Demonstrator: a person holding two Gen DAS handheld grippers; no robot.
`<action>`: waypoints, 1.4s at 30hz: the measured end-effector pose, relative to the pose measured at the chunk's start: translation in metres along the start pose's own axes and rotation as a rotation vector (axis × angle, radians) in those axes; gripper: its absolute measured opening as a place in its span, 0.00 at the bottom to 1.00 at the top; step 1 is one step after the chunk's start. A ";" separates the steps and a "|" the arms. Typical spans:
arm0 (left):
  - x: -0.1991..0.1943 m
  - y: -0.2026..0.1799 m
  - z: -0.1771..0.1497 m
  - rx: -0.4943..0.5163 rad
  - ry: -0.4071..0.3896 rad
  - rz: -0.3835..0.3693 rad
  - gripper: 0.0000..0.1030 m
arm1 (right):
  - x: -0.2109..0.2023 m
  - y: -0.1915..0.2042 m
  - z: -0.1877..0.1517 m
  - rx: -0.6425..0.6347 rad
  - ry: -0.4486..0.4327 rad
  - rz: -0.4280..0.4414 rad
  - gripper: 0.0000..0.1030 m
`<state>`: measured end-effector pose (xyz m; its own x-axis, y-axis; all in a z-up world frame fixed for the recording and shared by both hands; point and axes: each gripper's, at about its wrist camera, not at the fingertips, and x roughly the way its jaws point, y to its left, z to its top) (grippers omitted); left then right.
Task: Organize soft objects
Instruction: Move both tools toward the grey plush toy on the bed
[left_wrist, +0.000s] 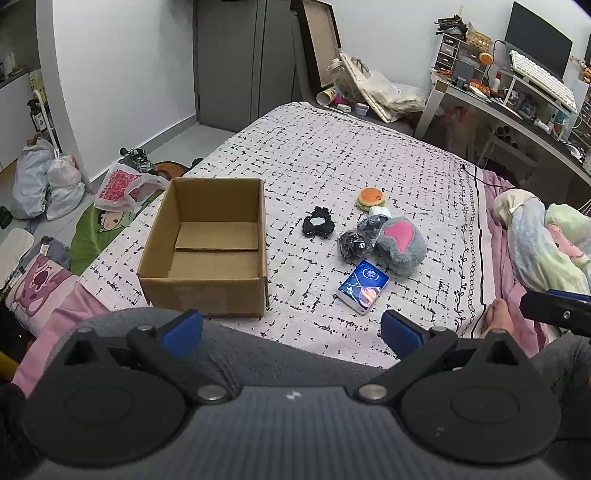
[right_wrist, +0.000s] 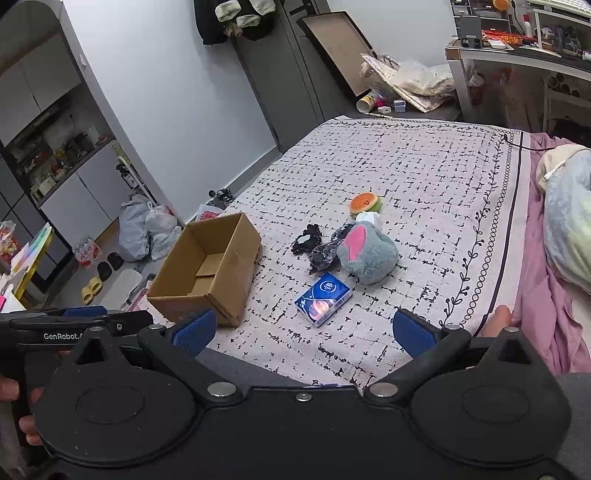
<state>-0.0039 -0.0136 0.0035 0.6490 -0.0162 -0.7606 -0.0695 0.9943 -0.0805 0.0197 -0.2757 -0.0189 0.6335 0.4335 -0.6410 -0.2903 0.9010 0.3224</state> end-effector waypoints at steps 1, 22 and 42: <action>0.000 0.000 0.000 -0.001 0.000 0.000 0.99 | 0.000 0.000 0.000 0.001 0.000 -0.001 1.00; 0.000 0.002 0.000 -0.005 -0.001 0.001 0.99 | 0.001 0.001 -0.001 -0.007 -0.001 -0.007 1.00; 0.008 0.009 0.005 -0.013 -0.004 0.006 0.99 | 0.011 0.003 0.007 -0.024 0.004 -0.006 1.00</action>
<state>0.0045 -0.0045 0.0004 0.6517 -0.0099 -0.7584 -0.0834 0.9929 -0.0847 0.0304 -0.2681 -0.0200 0.6320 0.4285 -0.6458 -0.3041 0.9035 0.3019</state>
